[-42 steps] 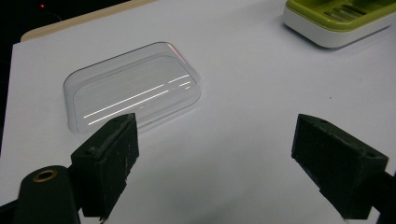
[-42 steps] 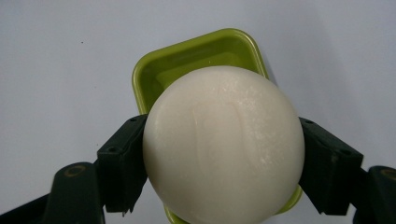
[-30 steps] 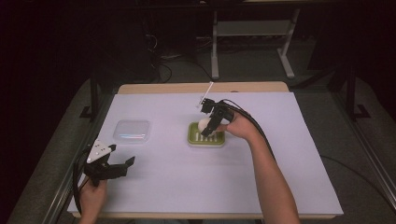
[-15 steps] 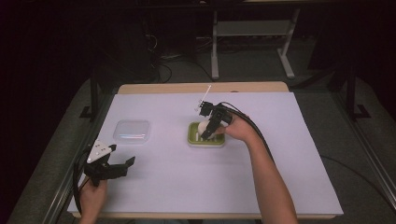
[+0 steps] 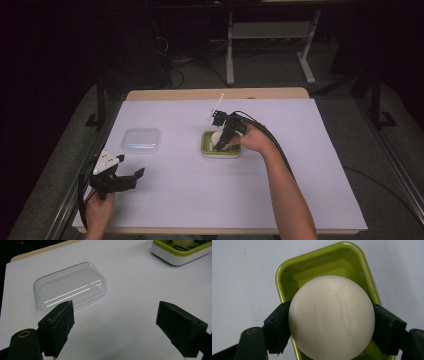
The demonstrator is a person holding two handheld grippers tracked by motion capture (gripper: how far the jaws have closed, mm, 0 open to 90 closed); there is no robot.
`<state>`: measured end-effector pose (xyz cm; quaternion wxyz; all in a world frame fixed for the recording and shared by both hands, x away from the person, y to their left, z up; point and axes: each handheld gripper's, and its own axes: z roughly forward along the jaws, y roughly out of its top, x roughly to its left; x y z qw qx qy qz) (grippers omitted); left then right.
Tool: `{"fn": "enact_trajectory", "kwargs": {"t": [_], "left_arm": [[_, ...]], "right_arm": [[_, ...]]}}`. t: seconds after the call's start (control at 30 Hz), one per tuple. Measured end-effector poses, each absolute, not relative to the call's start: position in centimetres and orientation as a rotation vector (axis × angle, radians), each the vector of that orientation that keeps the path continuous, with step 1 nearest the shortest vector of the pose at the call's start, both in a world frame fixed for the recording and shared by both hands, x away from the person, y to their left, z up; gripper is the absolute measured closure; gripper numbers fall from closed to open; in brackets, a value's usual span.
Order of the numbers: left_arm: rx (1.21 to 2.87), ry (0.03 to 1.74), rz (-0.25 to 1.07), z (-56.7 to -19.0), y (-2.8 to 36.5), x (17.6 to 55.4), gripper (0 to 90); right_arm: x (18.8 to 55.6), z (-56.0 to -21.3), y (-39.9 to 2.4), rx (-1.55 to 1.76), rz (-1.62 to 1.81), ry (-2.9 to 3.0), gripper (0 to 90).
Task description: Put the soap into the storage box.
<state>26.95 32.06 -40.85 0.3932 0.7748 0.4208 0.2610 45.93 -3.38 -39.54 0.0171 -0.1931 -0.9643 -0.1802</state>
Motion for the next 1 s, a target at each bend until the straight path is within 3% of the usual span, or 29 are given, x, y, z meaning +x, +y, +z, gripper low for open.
{"fn": "enact_trajectory", "kwargs": {"t": [0.83, 1.0], "left_arm": [[1.962, 1.073, 0.659, -40.88, 32.00, 26.95, 14.5], [1.961, 1.072, 0.658, -40.92, 31.90, 26.96, 14.5]], "right_arm": [[46.07, -39.67, -3.77, -0.631, -0.547, -2.997, 24.3], [46.06, -39.09, -4.12, -0.644, -0.605, -2.987, 27.5]]}}
